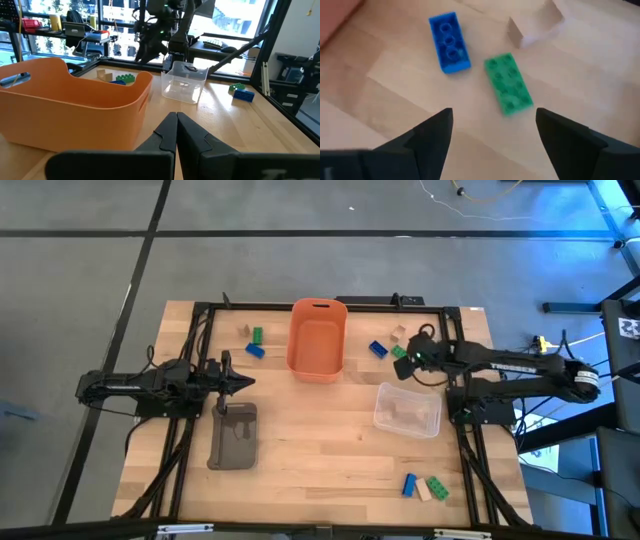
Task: Sort & place blocks by color
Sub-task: Put the top right green game piece into the transparent bin
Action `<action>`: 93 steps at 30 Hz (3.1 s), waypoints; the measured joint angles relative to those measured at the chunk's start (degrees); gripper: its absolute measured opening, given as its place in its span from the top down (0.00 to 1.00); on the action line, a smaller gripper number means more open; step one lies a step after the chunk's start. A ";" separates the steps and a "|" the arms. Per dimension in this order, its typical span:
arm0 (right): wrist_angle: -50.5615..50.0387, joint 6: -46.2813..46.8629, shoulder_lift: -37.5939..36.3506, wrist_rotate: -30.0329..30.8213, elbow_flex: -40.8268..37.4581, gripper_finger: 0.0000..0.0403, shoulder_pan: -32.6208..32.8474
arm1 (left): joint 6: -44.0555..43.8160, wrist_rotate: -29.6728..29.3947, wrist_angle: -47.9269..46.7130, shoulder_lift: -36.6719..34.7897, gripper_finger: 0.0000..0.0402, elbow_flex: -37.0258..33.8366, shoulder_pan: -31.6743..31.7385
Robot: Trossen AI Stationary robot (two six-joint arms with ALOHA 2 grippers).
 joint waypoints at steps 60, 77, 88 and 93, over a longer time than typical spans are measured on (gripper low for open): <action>37.10 -23.31 -10.44 -0.65 -0.04 0.65 20.84 | 0.04 -0.20 1.98 0.00 1.00 -0.02 0.00; 40.54 -24.36 -7.30 -1.50 -0.04 0.65 21.19 | 4.05 -6.84 14.56 11.42 0.71 8.47 0.00; 42.07 -25.12 -7.31 -3.23 -0.04 0.65 21.18 | 4.18 -5.60 19.57 22.69 0.48 11.02 -0.02; 43.42 -25.55 -7.31 -3.23 -0.04 0.65 21.18 | 3.58 -4.15 27.05 27.28 0.48 11.13 -1.29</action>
